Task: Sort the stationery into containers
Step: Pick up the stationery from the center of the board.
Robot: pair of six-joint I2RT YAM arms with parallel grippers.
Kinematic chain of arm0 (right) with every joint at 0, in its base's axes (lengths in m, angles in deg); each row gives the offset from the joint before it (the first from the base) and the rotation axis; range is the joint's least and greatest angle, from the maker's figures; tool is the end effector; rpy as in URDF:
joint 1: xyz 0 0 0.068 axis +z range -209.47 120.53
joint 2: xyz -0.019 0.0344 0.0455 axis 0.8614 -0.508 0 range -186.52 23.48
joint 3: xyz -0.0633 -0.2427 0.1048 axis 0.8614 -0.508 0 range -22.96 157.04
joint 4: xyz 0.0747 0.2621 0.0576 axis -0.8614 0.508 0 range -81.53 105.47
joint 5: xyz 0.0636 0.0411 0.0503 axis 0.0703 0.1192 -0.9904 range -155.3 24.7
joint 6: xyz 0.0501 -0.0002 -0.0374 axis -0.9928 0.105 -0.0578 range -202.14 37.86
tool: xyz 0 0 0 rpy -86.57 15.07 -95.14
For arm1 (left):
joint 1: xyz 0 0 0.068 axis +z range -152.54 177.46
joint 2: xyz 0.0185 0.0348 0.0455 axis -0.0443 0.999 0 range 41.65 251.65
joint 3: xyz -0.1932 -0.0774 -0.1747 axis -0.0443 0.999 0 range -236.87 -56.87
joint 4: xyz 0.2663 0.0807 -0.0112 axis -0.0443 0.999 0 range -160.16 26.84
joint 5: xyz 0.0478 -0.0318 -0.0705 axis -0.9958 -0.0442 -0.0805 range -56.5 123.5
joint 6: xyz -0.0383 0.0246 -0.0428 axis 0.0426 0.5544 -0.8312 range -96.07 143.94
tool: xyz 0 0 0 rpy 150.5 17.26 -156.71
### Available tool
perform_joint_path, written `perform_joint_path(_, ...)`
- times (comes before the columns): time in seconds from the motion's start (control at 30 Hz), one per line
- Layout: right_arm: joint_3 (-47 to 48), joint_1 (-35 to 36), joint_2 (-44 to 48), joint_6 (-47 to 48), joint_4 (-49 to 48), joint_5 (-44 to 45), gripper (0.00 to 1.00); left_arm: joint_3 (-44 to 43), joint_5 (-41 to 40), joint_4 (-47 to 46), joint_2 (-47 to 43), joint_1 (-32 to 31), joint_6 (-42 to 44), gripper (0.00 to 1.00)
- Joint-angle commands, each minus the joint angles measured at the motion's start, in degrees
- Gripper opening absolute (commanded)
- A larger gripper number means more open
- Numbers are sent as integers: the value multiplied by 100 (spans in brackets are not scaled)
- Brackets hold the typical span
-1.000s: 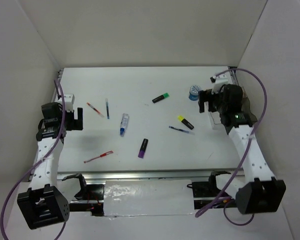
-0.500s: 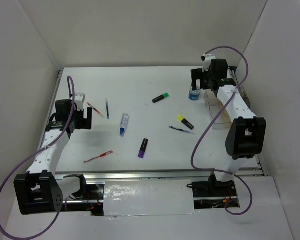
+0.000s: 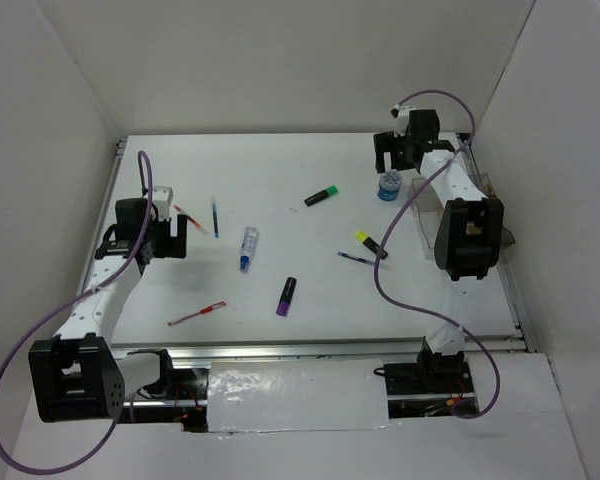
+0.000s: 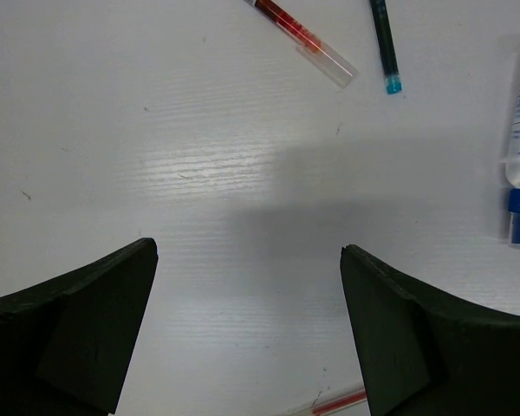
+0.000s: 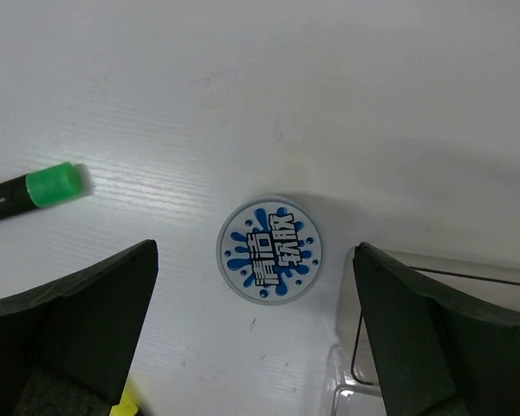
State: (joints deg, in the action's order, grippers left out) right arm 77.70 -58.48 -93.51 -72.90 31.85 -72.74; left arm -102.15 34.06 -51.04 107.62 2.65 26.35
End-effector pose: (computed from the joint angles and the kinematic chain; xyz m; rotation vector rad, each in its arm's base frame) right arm 0.5018 0.0148 0.2539 -0.2698 2.2416 0.0703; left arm 0.2726 0.0244 0.2389 -0.0497 2.2658 0.0594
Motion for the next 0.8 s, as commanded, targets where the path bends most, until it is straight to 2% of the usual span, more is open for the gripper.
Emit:
perform_joint_path(0.0, 436, 32, -271, 87, 272, -29, 100, -192, -29, -215, 82, -27, -180, 99)
perform_joint_path(0.53, 938, 76, -975, 245, 686, -38, 100, -131, -21, -285, 135, -27, -197, 99)
perform_joint_path(0.77, 1113, 103, -1142, 237, 923, -12, 92, -104, -29, -321, 179, -27, -189, 99)
